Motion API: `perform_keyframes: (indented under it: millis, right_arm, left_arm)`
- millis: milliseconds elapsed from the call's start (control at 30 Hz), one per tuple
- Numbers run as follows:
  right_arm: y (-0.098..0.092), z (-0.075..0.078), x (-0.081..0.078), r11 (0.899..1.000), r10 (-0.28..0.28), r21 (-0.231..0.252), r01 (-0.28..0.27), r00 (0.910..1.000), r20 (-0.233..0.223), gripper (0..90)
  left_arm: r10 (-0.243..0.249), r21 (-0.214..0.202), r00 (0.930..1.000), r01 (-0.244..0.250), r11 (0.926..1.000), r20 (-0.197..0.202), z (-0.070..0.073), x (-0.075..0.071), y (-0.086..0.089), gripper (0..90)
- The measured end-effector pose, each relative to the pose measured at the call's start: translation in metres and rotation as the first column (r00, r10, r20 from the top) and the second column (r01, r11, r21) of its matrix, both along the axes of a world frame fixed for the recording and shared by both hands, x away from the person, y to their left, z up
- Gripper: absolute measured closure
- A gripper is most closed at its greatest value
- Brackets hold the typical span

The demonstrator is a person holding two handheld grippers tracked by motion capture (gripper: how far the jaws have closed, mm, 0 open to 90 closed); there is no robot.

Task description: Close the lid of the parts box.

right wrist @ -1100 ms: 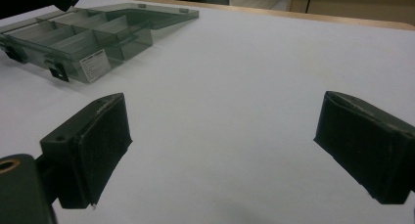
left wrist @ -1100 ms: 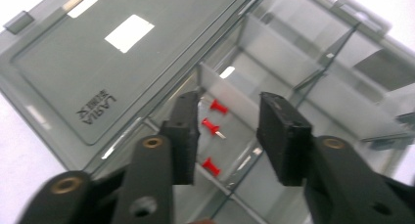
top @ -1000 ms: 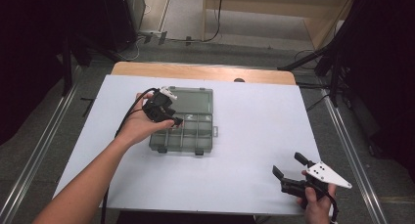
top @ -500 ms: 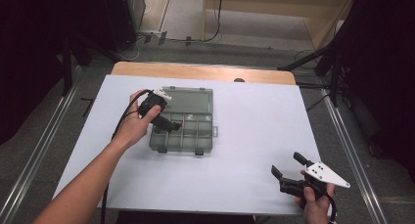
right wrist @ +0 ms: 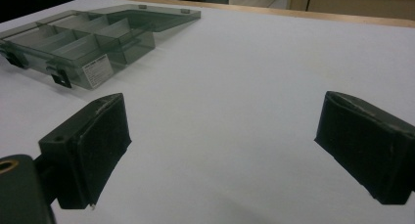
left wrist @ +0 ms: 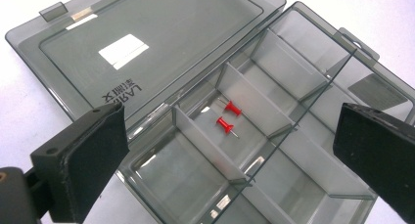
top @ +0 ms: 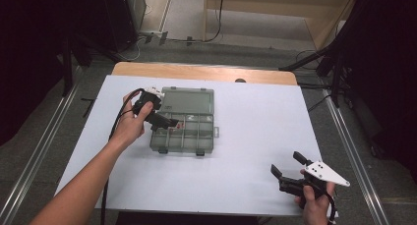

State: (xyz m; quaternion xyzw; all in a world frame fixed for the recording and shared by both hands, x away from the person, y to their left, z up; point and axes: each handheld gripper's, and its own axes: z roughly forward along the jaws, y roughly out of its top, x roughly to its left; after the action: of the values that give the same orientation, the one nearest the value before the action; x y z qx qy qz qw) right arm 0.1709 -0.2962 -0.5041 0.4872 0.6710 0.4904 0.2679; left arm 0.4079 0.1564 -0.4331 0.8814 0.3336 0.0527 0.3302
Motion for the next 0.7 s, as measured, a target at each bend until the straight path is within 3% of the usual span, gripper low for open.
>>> perform_keyframes:
  millis: [300, 433, 533, 600, 700]
  right_arm:
    - [0.015, 0.015, 0.01, 0.999, 0.033, 0.006, -0.033, 0.9994, 0.008, 5.7]
    - [0.022, 0.019, 0.015, 0.999, 0.052, -0.003, -0.052, 0.9986, 0.01, 5.6]
    - [0.027, 0.023, 0.019, 0.998, 0.062, 0.002, -0.062, 0.9981, 0.007, 5.6]
    - [0.031, 0.028, 0.023, 0.997, 0.073, -0.004, -0.073, 0.9973, 0.01, 5.6]
    - [0.036, 0.034, 0.028, 0.997, 0.081, 0.004, -0.081, 0.9965, 0.02, 5.6]
  left_arm:
    - [0.013, -0.044, 0.9998, -0.013, 0.999, 0.012, 0.0, -0.006, 0.012, 0.0]
    - [0.034, -0.095, 0.9994, -0.034, 0.9949, -0.002, 0.002, -0.005, 0.022, 0.0]
    - [0.025, -0.159, 0.9992, -0.029, 0.9869, -0.031, -0.001, -0.003, 0.028, 0.0]
    - [0.041, -0.144, 0.9991, -0.041, 0.9887, -0.008, -0.002, -0.003, 0.029, 0.0]
    - [0.055, -0.154, 0.9985, -0.055, 0.9865, 0.0, -0.002, -0.002, 0.032, 0.0]
